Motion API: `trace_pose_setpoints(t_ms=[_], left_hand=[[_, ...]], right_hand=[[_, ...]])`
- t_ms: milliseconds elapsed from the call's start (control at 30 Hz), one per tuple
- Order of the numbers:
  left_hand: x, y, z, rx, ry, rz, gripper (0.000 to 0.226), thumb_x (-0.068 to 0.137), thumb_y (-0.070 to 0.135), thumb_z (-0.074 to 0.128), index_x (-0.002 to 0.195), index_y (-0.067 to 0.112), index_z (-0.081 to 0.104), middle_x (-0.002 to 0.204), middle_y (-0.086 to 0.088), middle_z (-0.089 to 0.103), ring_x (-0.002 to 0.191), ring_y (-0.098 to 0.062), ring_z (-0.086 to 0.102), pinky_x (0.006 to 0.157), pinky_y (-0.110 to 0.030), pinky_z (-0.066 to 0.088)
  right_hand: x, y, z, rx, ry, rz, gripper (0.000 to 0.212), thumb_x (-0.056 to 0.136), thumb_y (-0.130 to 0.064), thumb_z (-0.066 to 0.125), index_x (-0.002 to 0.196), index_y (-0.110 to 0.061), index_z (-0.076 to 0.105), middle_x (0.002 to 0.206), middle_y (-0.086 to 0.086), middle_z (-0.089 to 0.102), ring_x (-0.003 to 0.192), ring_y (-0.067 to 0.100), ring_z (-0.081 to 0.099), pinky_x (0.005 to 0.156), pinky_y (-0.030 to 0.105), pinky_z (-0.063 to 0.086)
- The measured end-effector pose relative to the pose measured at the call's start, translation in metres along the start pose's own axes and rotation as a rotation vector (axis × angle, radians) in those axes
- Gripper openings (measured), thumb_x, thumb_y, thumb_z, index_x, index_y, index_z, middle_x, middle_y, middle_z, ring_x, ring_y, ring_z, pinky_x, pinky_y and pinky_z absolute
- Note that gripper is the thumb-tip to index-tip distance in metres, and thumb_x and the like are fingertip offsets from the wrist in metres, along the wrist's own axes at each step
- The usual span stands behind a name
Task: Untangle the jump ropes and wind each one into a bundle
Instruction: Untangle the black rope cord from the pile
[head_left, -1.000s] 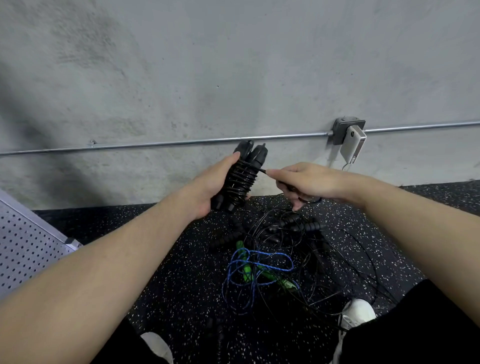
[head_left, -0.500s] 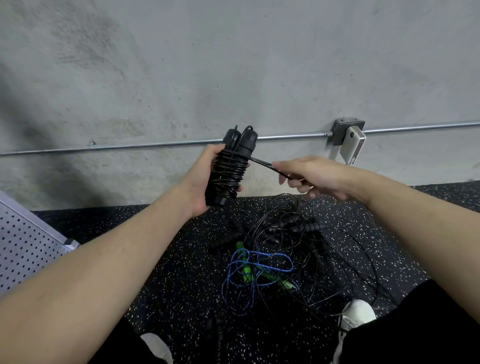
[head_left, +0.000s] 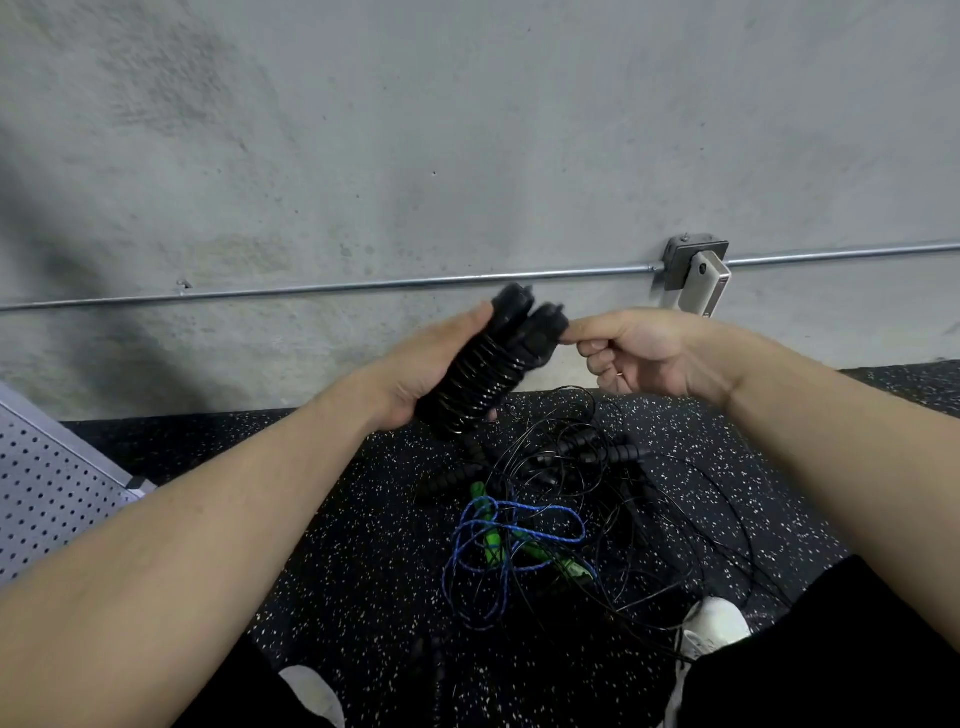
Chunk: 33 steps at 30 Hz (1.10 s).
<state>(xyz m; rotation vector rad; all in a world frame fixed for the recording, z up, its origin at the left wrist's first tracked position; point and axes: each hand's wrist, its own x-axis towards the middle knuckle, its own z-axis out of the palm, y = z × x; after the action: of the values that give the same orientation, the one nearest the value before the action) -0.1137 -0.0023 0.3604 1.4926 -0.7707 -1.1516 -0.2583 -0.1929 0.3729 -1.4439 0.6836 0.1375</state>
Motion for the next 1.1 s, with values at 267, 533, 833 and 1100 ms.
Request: trace_pose_setpoints(t_ms=[267,533,833,1100], left_hand=[[0.003,0.001,0.008,0.599,-0.061,0.094,0.038,0.088,0.035,0.078,0.117,0.041,0.054,0.102,-0.002,0.074,0.074,-0.005,0.07,0.067,-0.02,0.055],[0.009,-0.009,0.016,0.914,-0.001,0.076,0.092,0.07,0.061,0.085,0.144,0.041,0.036,0.128,0.007,0.069,0.113,-0.011,0.064,0.102,-0.033,0.048],[0.005,-0.02,0.026,1.334,0.114,0.065,0.062,0.086,0.071,0.061,0.141,0.045,0.052,0.117,0.009,0.07,0.106,-0.018,0.065,0.081,-0.033,0.051],[0.015,-0.029,0.024,1.149,0.257,0.052,0.059,0.093,0.053,0.062,0.145,0.03,0.043,0.125,0.002,0.067,0.109,-0.024,0.066,0.084,-0.036,0.054]], right_hand=[[0.005,0.006,0.004,-0.05,-0.055,-0.019,0.013,0.09,-0.008,0.066,0.08,-0.015,0.061,0.052,-0.008,0.046,0.042,0.001,0.041,0.04,0.01,0.035],[0.002,0.004,0.02,-0.196,0.005,-0.094,0.019,0.089,-0.005,0.07,0.084,-0.016,0.055,0.053,-0.005,0.05,0.046,0.005,0.041,0.038,0.013,0.032],[0.007,0.008,0.038,-0.683,0.173,-0.407,0.007,0.092,-0.013,0.068,0.097,-0.017,0.064,0.086,-0.003,0.07,0.07,0.006,0.061,0.061,0.013,0.048],[0.011,0.002,0.039,-0.494,0.257,-0.444,0.018,0.091,-0.018,0.073,0.091,-0.017,0.055,0.079,0.002,0.077,0.069,0.017,0.069,0.057,0.021,0.05]])
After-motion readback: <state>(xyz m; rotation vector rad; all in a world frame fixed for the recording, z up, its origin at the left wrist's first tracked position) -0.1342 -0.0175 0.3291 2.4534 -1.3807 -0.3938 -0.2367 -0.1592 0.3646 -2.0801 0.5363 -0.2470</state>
